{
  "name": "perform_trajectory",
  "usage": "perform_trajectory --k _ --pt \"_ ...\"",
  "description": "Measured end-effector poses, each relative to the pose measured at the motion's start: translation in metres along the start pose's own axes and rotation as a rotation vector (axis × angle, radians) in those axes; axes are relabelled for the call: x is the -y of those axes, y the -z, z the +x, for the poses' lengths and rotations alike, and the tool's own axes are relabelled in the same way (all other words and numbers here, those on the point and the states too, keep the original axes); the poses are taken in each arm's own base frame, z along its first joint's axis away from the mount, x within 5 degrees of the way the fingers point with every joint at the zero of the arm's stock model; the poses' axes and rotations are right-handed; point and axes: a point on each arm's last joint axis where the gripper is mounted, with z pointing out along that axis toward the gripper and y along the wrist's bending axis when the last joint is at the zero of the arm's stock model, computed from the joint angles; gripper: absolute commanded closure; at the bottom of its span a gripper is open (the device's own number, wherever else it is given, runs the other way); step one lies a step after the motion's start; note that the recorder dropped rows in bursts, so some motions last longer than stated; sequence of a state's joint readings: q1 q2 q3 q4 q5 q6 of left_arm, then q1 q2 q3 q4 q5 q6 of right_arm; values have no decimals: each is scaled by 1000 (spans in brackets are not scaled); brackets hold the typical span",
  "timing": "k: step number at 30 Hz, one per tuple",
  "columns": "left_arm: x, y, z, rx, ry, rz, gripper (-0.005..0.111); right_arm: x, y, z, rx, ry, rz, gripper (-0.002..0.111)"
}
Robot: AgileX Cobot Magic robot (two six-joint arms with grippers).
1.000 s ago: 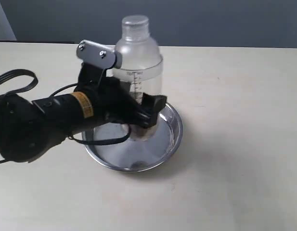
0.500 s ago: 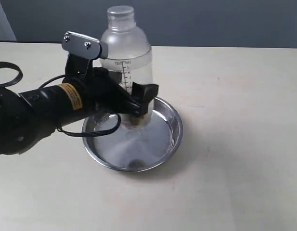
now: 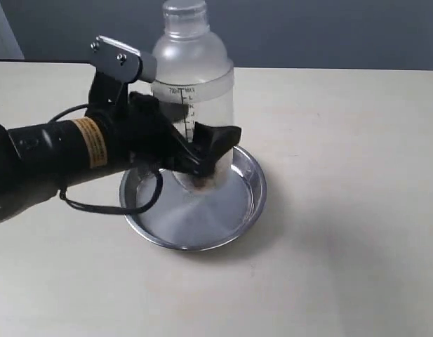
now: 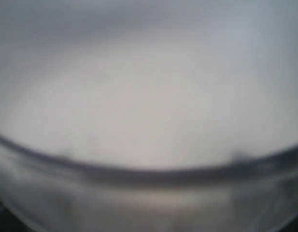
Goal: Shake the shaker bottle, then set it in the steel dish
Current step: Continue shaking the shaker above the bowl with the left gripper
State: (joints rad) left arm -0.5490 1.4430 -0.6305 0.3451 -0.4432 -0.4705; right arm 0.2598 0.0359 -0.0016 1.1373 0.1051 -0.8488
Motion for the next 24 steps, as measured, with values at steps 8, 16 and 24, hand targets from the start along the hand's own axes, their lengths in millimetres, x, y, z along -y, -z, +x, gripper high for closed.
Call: perform_trajectory --k 8,16,24 --pt "7 -6 7 -26 2 -71 106 0 0 0 1 0 1 109" --pt "0 -32 50 -174 110 -118 106 0 0 0 1 0 1 109" --pt "-4 -45 41 -143 62 -160 106 0 0 0 1 0 1 109"
